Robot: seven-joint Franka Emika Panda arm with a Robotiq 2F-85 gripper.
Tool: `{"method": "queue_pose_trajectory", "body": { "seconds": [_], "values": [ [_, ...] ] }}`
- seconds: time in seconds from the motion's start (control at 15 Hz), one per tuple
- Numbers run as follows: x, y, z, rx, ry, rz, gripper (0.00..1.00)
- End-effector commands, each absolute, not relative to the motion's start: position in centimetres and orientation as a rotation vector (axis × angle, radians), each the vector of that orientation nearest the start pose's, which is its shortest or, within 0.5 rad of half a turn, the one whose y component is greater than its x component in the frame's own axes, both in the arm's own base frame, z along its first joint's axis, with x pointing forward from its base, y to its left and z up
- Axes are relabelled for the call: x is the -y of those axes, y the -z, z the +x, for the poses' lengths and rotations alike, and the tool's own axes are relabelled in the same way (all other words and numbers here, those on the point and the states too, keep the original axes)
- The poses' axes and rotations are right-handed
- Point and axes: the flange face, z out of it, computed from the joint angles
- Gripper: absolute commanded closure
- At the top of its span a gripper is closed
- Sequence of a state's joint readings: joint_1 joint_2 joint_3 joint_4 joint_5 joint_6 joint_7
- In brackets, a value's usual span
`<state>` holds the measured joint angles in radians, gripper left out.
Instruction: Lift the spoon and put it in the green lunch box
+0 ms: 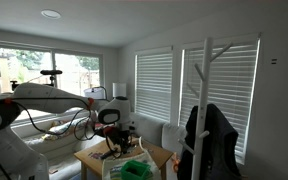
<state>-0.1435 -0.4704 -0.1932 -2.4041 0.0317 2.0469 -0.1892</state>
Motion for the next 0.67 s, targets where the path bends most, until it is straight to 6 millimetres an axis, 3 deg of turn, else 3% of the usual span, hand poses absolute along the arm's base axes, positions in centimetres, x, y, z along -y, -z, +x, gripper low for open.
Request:
{"method": "queue_pose_trajectory", "body": {
  "seconds": [0.0,0.07,0.13,0.4,0.6],
  "values": [
    [14.2,-49.3,39.5,-0.220,0.198,-3.041,0.91],
    [14.4,-49.3,39.7,-0.308,0.201,-3.040,0.98],
    [15.1,-49.3,39.9,-0.462,0.224,-3.040,0.98],
    [18.7,-48.8,38.7,-0.763,0.296,-3.034,0.98],
    [20.8,-47.5,37.5,-1.010,0.209,-2.958,0.98]
  ]
}}
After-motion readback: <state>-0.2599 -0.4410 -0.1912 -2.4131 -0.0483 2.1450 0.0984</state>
